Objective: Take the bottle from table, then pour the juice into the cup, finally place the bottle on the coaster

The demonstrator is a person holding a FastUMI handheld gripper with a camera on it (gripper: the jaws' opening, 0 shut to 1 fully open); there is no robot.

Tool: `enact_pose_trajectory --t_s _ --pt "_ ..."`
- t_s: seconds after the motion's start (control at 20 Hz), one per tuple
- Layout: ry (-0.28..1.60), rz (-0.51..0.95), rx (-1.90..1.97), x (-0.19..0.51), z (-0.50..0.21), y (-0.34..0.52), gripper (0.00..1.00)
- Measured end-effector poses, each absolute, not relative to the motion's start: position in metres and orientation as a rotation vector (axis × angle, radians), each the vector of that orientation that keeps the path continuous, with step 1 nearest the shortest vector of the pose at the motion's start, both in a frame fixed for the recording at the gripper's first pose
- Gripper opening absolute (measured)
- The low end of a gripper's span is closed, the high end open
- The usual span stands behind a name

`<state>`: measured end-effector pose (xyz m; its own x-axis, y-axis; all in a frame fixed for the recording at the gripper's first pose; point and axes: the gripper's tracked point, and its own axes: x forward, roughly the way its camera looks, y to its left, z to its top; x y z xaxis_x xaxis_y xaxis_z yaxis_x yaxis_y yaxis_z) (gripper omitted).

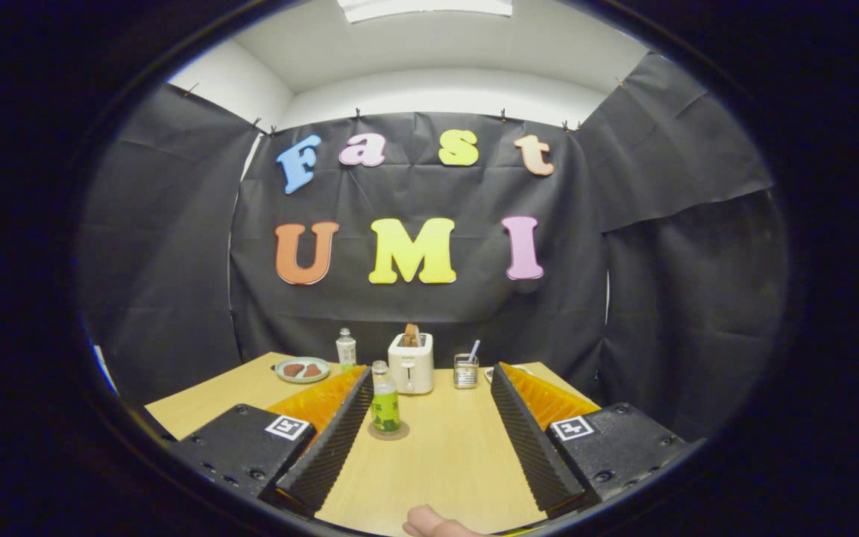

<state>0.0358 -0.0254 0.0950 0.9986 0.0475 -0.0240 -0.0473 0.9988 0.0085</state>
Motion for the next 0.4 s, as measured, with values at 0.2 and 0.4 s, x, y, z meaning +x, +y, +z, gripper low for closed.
enact_pose_trajectory --t_s 0.2,0.4 --pt "0.036 0.058 -0.047 0.027 0.071 -0.030 1.00" --pt "0.054 0.089 -0.039 0.024 0.058 -0.028 1.00"
